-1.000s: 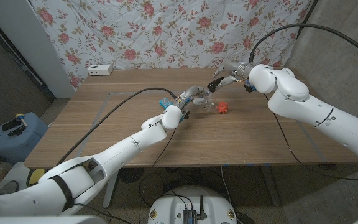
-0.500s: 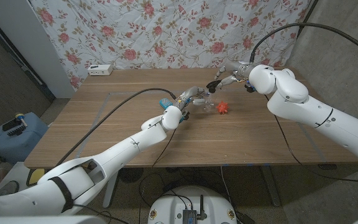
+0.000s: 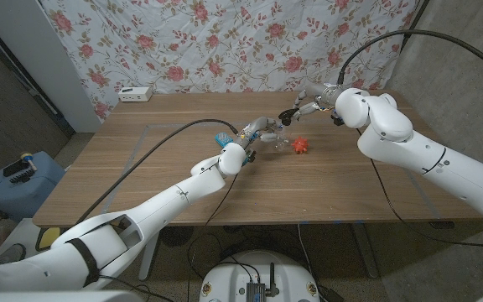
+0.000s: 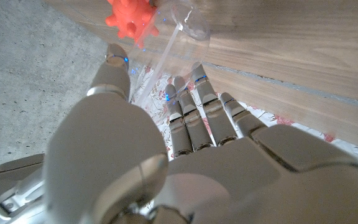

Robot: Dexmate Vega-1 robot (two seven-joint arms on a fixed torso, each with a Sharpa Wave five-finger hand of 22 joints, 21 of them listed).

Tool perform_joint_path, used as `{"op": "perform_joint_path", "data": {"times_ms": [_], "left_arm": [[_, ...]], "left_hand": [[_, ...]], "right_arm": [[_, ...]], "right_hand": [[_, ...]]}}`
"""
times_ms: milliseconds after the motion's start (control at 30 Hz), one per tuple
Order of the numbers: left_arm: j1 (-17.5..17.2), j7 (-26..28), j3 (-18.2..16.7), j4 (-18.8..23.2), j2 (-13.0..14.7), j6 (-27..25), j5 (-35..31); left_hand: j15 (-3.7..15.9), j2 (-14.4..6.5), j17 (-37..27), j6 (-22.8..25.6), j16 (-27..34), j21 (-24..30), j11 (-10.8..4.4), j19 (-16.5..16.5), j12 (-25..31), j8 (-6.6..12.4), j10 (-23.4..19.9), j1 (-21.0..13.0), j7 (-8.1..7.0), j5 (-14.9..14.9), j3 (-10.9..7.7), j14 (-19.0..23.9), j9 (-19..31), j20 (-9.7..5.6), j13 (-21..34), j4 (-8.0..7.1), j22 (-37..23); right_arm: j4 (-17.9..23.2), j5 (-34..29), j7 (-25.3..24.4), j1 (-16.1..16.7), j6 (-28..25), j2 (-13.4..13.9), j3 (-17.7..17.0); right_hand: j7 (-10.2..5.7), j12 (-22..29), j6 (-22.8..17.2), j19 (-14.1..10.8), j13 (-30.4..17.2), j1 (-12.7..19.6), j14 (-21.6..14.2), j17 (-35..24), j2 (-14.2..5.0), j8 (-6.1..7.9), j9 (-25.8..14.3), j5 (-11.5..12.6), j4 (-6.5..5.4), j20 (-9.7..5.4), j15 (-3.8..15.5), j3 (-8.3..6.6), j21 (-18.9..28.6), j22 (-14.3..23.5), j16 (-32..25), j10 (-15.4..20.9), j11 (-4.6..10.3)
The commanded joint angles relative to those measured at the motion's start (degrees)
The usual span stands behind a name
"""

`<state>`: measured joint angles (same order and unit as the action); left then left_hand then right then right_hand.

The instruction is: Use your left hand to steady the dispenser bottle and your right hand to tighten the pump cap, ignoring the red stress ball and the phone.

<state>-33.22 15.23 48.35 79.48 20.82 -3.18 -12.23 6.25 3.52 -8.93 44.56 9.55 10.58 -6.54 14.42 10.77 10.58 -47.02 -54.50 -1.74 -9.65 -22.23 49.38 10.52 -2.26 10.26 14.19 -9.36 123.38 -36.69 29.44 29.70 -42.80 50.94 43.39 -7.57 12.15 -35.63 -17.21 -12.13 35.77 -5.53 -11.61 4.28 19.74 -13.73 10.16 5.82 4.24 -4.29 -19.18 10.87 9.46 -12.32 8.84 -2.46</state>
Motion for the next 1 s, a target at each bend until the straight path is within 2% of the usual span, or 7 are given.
{"op": "perform_joint_path", "data": {"times_ms": [33,433,767,1000], "left_arm": [[0.21,-0.05,0.18,-0.27,-0.13,-0.07,-0.01],[0.19,-0.17,0.25,-0.25,-0.16,-0.14,0.1],[0.22,-0.18,0.32,-0.39,-0.24,-0.1,0.12],[0.37,-0.36,0.42,-0.58,-0.33,-0.01,0.16]], "left_hand": [[4.2,-3.85,-0.19,4.82,0.24,-0.02,-1.4,-0.25,0.3,0.19,-1.89,3.45,-2.43,-0.46,-5.92,0.53,0.19,-5.48,0.29,-5.42,-0.12],[4.2,-3.88,-0.21,4.85,0.29,-0.01,-1.4,-0.23,0.29,0.21,-1.86,3.48,-2.4,-0.48,-6.17,0.6,0.2,-5.39,0.29,-5.41,-0.12],[4.14,-3.82,-0.22,4.88,0.32,-0.02,-1.48,-0.24,0.33,0.21,-1.95,3.52,-2.49,-0.49,-6.38,0.68,0.2,-5.39,0.29,-5.37,-0.12],[4.18,-3.83,-0.24,4.91,0.37,-0.02,-1.44,-0.23,0.32,0.22,-1.94,3.48,-2.49,-0.49,-6.47,0.77,0.2,-5.35,0.3,-5.34,-0.12]], "right_arm": [[0.25,-1.71,1.27,-0.75,-3.03,-1.27,1.44],[0.44,-2.87,-0.21,-0.48,-4.59,-2.08,2.15],[0.16,-5.4,-0.64,-0.68,-5.7,-2.7,3.48],[-0.01,-7.23,-0.98,-0.48,-6.53,-3.23,3.96]], "right_hand": [[0.6,0.45,-1.05,-0.63,-0.08,-1.17,-0.88,-0.22,-0.02,0.75,-0.3,-0.07,-0.66,-0.09,-0.04,0.22,0.33,0.3,-0.39,1.11,-0.26],[2.0,1.04,-4.66,-1.7,0.0,-4.2,-2.84,-0.21,-0.23,2.11,-0.36,0.12,-1.59,-0.32,0.11,1.29,0.51,0.31,-0.92,3.8,-0.93],[2.21,1.41,-8.18,-2.7,0.08,-4.89,-4.39,-0.07,-0.23,3.48,-0.31,0.29,-1.33,-0.94,1.2,1.62,0.62,0.3,-1.19,5.99,-0.81],[2.72,1.56,-12.02,-3.68,0.13,-5.43,-5.55,-0.04,-0.45,5.06,-0.27,0.39,-1.12,-1.58,1.8,1.83,0.72,0.3,-1.38,7.62,-0.75]]}}
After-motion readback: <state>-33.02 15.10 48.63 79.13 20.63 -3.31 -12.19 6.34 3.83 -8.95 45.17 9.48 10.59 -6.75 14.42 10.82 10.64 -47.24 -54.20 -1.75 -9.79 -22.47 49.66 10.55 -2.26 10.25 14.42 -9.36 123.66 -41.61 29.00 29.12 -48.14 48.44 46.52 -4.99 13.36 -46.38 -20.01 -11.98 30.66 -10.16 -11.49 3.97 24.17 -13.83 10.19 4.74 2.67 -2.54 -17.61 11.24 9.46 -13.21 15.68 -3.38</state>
